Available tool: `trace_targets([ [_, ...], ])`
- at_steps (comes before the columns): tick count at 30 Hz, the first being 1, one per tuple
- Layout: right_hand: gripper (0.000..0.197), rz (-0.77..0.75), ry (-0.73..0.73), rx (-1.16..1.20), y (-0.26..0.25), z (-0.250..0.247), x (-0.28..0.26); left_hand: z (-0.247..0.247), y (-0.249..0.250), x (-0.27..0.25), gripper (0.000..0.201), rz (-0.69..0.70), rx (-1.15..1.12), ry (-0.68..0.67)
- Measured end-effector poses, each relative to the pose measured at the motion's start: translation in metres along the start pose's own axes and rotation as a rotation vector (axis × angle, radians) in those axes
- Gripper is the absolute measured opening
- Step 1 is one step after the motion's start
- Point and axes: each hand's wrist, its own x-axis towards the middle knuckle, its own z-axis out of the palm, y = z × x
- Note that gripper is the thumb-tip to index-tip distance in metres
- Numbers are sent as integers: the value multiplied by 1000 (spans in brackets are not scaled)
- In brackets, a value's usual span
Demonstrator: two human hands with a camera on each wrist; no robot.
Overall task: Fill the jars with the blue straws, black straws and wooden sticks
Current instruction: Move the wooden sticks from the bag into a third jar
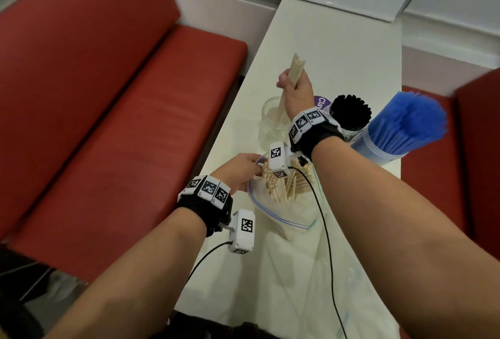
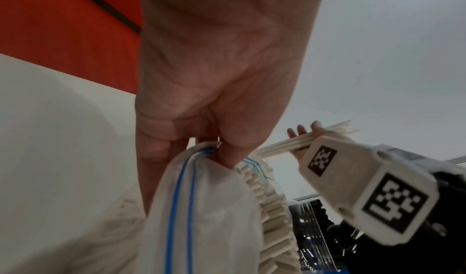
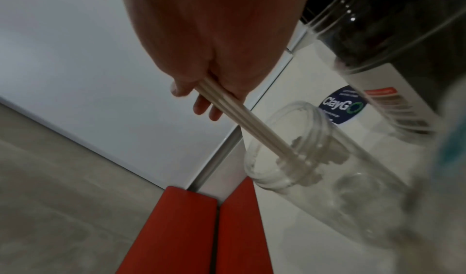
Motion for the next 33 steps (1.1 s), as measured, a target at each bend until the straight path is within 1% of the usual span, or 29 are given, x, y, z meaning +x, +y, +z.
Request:
trace_targets([
  [2,5,74,-46,-77,12,-4,-6,-1,1,0,42,-2,-5,0],
  [5,19,170,-105,-108,22,-13,-11,-2,1,-3,37,-10,-7,-2],
  [6,24,173,-124,-108,20,-17,-12,-2,1,-4,36,-13,-7,2],
  [8,31,130,-124,-103,9,-27,-14,0,-1,-6,33,-11,-8,30],
  [9,31,103,-102,-89,2,-33,-14,2,-2,-7,31,-9,-9,50],
  [11,24,79,-41,-66,-12,-50,-20,6,-3,-9,30,-12,-20,77],
  [13,17,121,-35,-49,-22,-68,-37,9,-4,-10,31,-24,-33,100],
  [14,13,160,-79,-62,-24,-78,-49,10,-4,-10,32,-31,-41,113],
  [16,10,272,-253,-163,-24,-97,-78,11,-3,-10,30,-31,-34,133],
  [18,9,438,-465,-311,-16,-110,-107,13,-4,-9,31,-33,-28,159],
  [19,6,513,-545,-402,-11,-114,-120,14,-4,-10,34,-38,-43,174],
  [20,5,565,-590,-490,-6,-116,-132,15,-5,-10,35,-32,-47,183],
  [21,3,592,-593,-558,0,-116,-142,16,-6,-10,36,-23,-34,185],
  [22,2,593,-561,-595,5,-114,-150,18,-7,-11,37,-16,-26,188],
  [23,7,575,-505,-612,10,-112,-156,18,-9,-11,36,-11,-23,195],
  [25,27,544,-382,-582,20,-107,-164,18,-12,-11,33,-40,-79,203],
  [26,38,529,-354,-542,25,-105,-169,18,-13,-11,31,-63,-123,211],
  [29,75,421,-379,-422,39,-97,-183,16,-19,-12,34,-80,-169,222],
  [30,81,379,-363,-388,44,-92,-186,16,-22,-13,35,-71,-165,217],
  [31,79,341,-320,-347,50,-87,-190,16,-25,-12,36,-56,-155,207],
  [33,62,273,-205,-307,62,-76,-196,18,-29,-12,38,-17,-117,179],
])
